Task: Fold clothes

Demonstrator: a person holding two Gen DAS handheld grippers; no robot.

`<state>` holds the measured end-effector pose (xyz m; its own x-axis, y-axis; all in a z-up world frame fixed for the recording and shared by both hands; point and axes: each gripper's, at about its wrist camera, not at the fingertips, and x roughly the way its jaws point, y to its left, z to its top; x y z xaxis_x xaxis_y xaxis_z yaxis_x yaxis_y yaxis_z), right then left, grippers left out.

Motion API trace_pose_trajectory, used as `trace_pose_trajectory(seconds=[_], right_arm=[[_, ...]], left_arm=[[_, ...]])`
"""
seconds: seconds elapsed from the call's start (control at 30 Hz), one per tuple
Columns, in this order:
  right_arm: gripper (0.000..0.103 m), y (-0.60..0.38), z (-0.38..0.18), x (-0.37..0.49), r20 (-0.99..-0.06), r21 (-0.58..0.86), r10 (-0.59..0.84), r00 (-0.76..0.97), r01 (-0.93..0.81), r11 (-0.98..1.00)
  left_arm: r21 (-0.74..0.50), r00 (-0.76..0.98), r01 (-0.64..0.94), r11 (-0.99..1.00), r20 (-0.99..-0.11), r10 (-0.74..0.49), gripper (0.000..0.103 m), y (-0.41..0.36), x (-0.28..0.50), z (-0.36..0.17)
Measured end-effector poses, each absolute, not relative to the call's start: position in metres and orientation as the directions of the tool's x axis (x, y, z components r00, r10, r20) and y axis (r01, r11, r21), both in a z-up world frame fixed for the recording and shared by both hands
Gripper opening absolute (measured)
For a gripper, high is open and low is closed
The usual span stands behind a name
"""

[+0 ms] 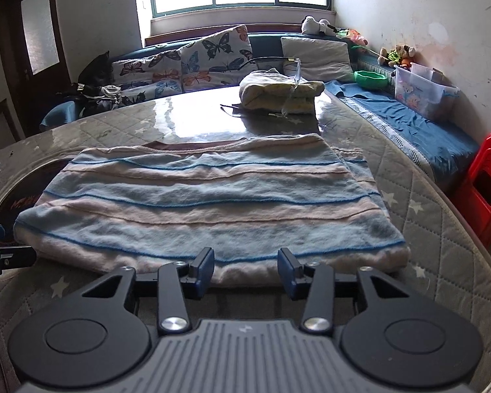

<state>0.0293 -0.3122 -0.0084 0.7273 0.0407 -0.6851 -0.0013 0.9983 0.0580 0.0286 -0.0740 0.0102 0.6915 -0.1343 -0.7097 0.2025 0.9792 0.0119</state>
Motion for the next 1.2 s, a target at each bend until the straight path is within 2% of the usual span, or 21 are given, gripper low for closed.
trace_pose_trajectory(seconds=[0.37, 0.67, 1.2], right_arm=[[0.054, -0.304, -0.01, 0.01, -0.68, 0.06, 0.047, 0.732, -0.008, 0.998], [0.076, -0.297, -0.015, -0.002, -0.685, 0.045, 0.04, 0.728, -0.012, 0.999], [0.088, -0.301, -0.025, -0.002, -0.69, 0.039, 0.017, 0.723, 0.014, 0.999]], left_arm=[[0.041, 0.711, 0.204, 0.978, -0.693, -0.119, 0.103, -0.079, 0.008, 0.012], [0.044, 0.713, 0.195, 0.98, -0.692, -0.111, 0.103, -0.078, -0.001, 0.012], [0.05, 0.713, 0.189, 0.981, -0.693, -0.102, 0.103, -0.079, -0.004, 0.005]])
